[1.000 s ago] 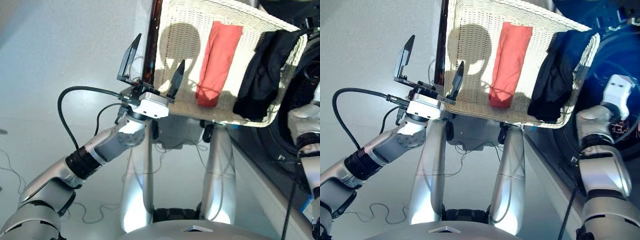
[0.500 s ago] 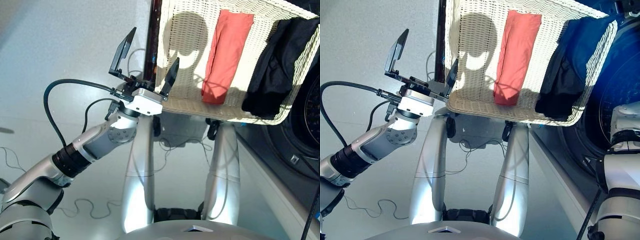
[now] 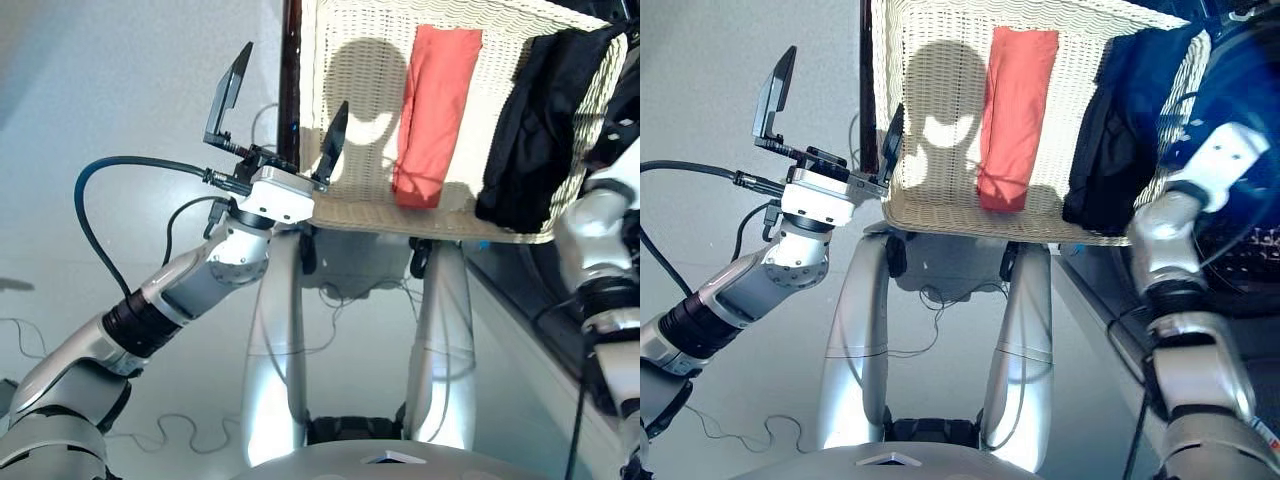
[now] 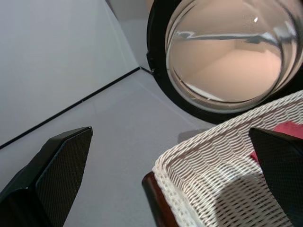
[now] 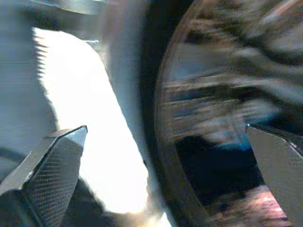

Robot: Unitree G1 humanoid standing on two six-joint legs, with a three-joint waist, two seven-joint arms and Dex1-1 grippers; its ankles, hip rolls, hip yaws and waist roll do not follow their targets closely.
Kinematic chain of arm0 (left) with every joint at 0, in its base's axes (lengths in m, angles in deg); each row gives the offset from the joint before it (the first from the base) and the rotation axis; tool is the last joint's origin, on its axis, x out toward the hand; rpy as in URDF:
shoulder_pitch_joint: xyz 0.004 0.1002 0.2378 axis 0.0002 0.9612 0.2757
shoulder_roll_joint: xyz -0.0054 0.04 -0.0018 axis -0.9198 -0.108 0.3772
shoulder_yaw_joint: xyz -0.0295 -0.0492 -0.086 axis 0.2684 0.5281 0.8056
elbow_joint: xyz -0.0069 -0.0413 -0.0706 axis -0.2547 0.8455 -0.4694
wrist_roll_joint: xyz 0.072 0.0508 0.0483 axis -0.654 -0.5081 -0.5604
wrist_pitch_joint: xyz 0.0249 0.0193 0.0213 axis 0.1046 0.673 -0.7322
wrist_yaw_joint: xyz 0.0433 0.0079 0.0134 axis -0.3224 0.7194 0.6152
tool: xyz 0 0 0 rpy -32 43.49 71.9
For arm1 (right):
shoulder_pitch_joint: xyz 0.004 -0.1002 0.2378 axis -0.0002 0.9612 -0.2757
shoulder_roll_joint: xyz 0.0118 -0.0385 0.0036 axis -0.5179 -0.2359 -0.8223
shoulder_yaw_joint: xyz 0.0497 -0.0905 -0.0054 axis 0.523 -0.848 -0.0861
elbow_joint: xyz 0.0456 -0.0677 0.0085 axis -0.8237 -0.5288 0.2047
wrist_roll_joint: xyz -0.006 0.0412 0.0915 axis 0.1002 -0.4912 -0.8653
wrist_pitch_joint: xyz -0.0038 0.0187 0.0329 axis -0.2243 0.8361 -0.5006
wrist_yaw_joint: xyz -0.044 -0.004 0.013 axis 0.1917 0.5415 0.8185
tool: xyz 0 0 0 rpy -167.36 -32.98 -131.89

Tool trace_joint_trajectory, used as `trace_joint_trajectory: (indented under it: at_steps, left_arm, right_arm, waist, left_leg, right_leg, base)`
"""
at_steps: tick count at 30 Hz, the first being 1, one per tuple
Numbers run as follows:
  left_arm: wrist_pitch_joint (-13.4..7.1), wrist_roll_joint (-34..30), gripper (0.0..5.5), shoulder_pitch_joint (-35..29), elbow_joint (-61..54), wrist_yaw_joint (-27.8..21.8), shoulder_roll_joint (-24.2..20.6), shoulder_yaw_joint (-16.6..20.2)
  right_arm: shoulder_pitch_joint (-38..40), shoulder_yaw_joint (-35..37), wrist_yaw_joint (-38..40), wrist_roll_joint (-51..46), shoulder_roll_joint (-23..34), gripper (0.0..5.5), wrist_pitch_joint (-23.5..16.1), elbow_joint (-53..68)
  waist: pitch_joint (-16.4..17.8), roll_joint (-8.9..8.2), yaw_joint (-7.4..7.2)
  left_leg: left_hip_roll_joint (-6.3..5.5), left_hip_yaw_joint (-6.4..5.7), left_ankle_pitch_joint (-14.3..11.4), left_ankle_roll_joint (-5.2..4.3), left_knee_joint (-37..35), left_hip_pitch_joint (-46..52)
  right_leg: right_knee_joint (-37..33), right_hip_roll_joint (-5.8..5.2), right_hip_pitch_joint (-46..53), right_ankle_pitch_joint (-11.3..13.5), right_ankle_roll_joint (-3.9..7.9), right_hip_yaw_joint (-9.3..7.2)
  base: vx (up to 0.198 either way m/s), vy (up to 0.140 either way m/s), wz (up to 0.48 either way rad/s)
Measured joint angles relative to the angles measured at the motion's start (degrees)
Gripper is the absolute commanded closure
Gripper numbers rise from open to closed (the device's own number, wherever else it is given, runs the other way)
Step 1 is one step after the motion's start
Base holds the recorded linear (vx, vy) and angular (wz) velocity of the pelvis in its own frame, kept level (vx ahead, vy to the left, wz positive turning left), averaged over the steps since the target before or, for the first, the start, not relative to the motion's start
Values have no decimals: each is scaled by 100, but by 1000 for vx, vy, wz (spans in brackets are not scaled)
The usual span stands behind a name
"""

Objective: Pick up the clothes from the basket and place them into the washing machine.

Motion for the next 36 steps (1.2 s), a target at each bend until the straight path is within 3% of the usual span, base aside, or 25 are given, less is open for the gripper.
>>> trace_joint_trajectory:
  at_steps: [7, 11, 16, 24, 30, 36]
  left_arm:
    - [2, 103, 0, 229, -37, -117, 31, 88]
    - [3, 102, 0, 295, -69, -186, 26, 188]
    - [-15, 98, 0, 350, -174, -260, 32, 216]
    - [-30, 106, 0, 355, -248, -285, 178, 244]
    - [-41, 273, 0, 338, -253, -302, 285, 266]
    - [-70, 605, 0, 300, -273, -360, 430, 338]
  right_arm:
    - [588, -627, -736, 193, -56, 0, -140, 1278]
    - [554, -1184, -1287, 261, -13, 0, -125, 1709]
    - [403, -1467, -1629, 503, 208, 0, -127, 2009]
    - [-90, -1809, -1721, 526, 109, 0, -82, 1997]
    - [-829, -2098, -1718, 508, -301, 0, 183, 870]
    - [-1685, -2356, -1702, 537, -480, 0, 601, -491]
  waist:
    - [0, -26, -203]
    - [0, -29, -182]
    - [-1, -33, -182]
    - [-1, -42, -151]
    - [-3, -44, -137]
    - [-2, -43, 93]
  left_leg:
    - [91, 90, -6, 6, -69, 104]
    - [161, 95, -33, -67, -94, 275]
    - [185, 110, -40, -80, -197, 522]
    - [192, 88, -40, -89, -240, 602]
    - [190, 75, -38, -92, -251, 666]
    - [185, 72, -27, -111, -252, 656]
  right_leg:
    - [-103, 127, 54, 42, -60, 81]
    - [-162, 189, 217, 42, -58, 75]
    - [-263, 205, 444, 43, -60, 67]
    - [-288, 214, 529, 42, -65, 38]
    - [-290, 212, 588, 47, -72, 28]
    - [-280, 206, 573, 43, -76, 23]
  base:
    - [0, 0, 0]
    - [0, 0, 0]
    - [0, 0, 0]
    - [0, 0, 0]
    - [0, 0, 0]
    - [0, 0, 0]
